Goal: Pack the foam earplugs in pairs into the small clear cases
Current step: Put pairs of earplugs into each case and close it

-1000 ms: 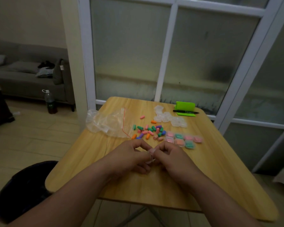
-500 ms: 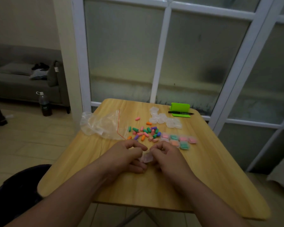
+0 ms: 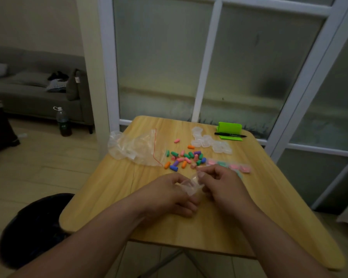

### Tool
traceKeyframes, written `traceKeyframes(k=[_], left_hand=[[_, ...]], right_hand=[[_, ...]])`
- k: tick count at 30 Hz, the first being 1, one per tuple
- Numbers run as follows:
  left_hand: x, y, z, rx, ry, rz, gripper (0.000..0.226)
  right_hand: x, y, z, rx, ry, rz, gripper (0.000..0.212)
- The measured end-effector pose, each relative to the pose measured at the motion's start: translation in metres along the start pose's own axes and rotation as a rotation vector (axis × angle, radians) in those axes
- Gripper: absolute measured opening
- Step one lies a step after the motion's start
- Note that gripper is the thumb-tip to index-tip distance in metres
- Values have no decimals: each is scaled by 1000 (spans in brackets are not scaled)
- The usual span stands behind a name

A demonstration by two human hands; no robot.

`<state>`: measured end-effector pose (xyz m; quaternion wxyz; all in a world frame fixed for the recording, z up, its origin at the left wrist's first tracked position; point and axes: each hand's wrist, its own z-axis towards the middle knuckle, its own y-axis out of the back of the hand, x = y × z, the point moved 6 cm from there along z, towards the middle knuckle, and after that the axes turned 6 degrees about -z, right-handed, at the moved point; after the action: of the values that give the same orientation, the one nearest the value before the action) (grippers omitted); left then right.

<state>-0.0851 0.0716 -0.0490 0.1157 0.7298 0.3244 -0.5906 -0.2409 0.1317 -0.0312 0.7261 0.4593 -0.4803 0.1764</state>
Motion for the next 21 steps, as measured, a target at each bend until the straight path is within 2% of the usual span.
traceKeyframes(k=[3,6,8,10,12,17,21], left_hand=[[4,1,-1,55,9,-11,33],[2,1,-3,106,42,-168,26],[1,0,-6,163,84,-325,33],[1,0,-6,171,84,-382,39],[1,4,-4,146,38,-352,38],[-1,14,-7,130,6,-310,39],[4,14,-8,121,49,-278,47]], right_hand=[[10,-7,-4,7,55,-78,7],[25,-12,-10,-78,167,-221,10],[33,-16,-13,-156,264,-317,11],[39,-23,-16,-196,354,-395,10],[41,-30,-14,-181,377,-341,10],[35,-21,3,-41,178,44,6],[35,-33,4,184,155,47,3]])
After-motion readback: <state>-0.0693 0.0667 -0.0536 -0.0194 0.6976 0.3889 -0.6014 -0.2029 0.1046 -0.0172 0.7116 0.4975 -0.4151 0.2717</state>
